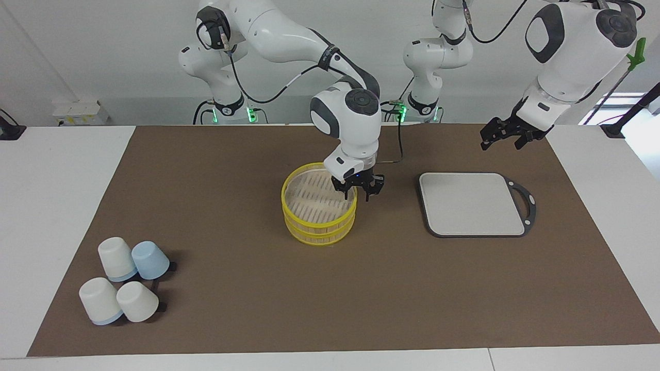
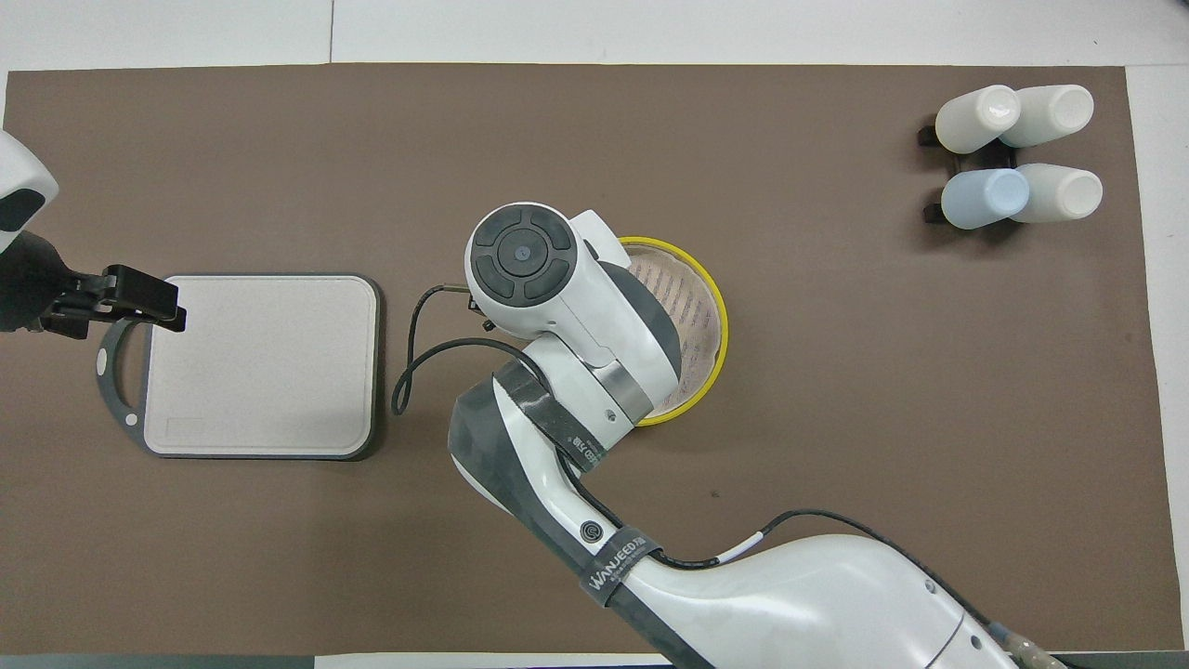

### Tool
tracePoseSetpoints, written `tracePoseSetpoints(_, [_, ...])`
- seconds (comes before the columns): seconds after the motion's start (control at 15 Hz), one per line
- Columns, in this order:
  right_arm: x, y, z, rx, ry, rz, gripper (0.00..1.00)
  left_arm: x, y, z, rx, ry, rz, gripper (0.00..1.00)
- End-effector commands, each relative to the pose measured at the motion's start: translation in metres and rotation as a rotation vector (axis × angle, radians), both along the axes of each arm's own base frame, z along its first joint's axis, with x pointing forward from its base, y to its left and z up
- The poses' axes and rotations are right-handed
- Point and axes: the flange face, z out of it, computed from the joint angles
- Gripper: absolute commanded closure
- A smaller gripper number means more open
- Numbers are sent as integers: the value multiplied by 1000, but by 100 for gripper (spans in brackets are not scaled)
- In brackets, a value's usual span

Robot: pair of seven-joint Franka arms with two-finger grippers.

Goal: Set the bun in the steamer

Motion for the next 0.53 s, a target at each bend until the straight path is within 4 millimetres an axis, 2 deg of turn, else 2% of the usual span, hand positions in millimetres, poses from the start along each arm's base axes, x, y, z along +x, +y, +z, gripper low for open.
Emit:
tracePoseSetpoints(0.0, [5, -29, 59, 31, -52, -26, 0, -3, 1, 2, 18, -22, -16, 0])
tracePoseSetpoints(0.07, [6, -42, 76, 31, -62, -6, 0, -2, 1, 1, 18, -25, -14, 0])
tracePoseSetpoints(0.13, [11, -64, 91, 15, -52, 17, 0, -2, 1, 1, 18, -27, -11, 0])
tracePoseSetpoints(0.33, [30, -142, 120, -40, -13, 207, 0, -2, 0, 0, 19, -25, -11, 0])
tracePoseSetpoints(0.47, [39, -204, 137, -64, 33, 334, 0, -2, 0, 1, 19, -27, -11, 0])
